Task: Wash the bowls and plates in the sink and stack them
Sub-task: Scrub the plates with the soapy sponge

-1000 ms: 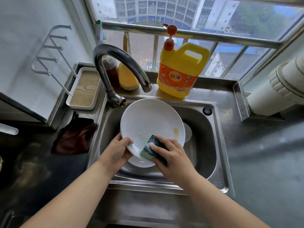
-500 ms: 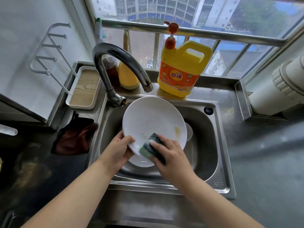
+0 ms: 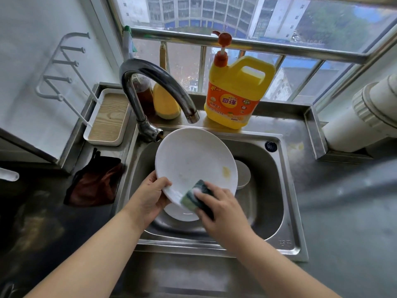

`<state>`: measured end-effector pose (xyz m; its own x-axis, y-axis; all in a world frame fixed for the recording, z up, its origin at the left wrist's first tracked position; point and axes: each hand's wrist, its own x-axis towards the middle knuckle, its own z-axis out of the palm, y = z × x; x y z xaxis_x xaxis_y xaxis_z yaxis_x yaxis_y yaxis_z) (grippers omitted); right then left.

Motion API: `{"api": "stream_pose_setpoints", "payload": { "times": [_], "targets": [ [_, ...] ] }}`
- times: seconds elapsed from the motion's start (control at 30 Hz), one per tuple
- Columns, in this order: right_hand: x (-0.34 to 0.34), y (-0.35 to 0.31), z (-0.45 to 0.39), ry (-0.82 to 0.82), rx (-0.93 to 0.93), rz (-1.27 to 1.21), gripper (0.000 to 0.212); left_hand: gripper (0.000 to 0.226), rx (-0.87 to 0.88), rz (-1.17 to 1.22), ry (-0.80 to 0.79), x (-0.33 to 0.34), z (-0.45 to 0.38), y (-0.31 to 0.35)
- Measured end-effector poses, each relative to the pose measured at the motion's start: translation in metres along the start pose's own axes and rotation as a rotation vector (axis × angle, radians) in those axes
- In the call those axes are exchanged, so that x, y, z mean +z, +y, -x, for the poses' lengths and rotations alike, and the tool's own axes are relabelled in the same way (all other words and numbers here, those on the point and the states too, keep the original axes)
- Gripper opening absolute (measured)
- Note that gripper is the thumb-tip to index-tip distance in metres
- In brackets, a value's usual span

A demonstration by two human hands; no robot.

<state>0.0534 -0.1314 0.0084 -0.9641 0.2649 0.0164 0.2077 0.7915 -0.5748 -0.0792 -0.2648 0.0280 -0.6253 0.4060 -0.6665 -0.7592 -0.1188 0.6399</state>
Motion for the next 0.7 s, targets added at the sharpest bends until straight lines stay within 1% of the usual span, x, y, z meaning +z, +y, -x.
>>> {"api": "stream_pose_setpoints", "payload": {
  "times": [0.03, 0.1, 0.17, 0.27, 0.33, 0.4, 0.43, 0.5, 0.6, 0.7],
  "targets": [
    [0.002, -0.007, 0.002, -0.029, -0.011, -0.038, 0.043, 0.033, 0.001, -0.016, -0.013, 0.000, 0.000, 0.001],
    [0.000, -0.005, 0.001, -0.049, -0.063, -0.036, 0.041, 0.033, -0.003, -0.041, -0.023, -0.003, 0.000, 0.003],
    [-0.007, 0.011, 0.000, -0.036, -0.119, 0.031, 0.039, 0.032, -0.010, -0.059, -0.018, -0.005, 0.000, 0.006],
    [-0.016, 0.031, 0.000, 0.009, -0.104, 0.149, 0.041, 0.030, -0.024, -0.081, -0.020, -0.005, 0.001, 0.010],
    [-0.017, 0.030, 0.005, 0.025, -0.093, 0.197, 0.051, 0.028, -0.031, -0.086, -0.020, -0.003, 0.001, 0.012],
    [-0.015, 0.026, 0.009, 0.025, -0.130, 0.270, 0.066, 0.027, -0.044, -0.103, -0.019, -0.003, 0.001, 0.015],
    [-0.013, 0.025, 0.010, 0.034, -0.164, 0.311, 0.067, 0.027, -0.053, -0.114, -0.020, -0.004, 0.000, 0.016],
    [-0.009, 0.026, 0.010, 0.093, -0.213, 0.367, 0.067, 0.030, -0.066, -0.119, -0.032, -0.004, 0.000, 0.017],
    [-0.005, 0.028, 0.010, 0.215, -0.230, 0.388, 0.071, 0.033, -0.056, -0.077, -0.067, 0.003, 0.003, 0.015],
    [-0.003, 0.022, 0.011, 0.282, -0.233, 0.386, 0.058, 0.042, -0.023, -0.017, -0.131, 0.013, 0.011, 0.002]
  ]
}}
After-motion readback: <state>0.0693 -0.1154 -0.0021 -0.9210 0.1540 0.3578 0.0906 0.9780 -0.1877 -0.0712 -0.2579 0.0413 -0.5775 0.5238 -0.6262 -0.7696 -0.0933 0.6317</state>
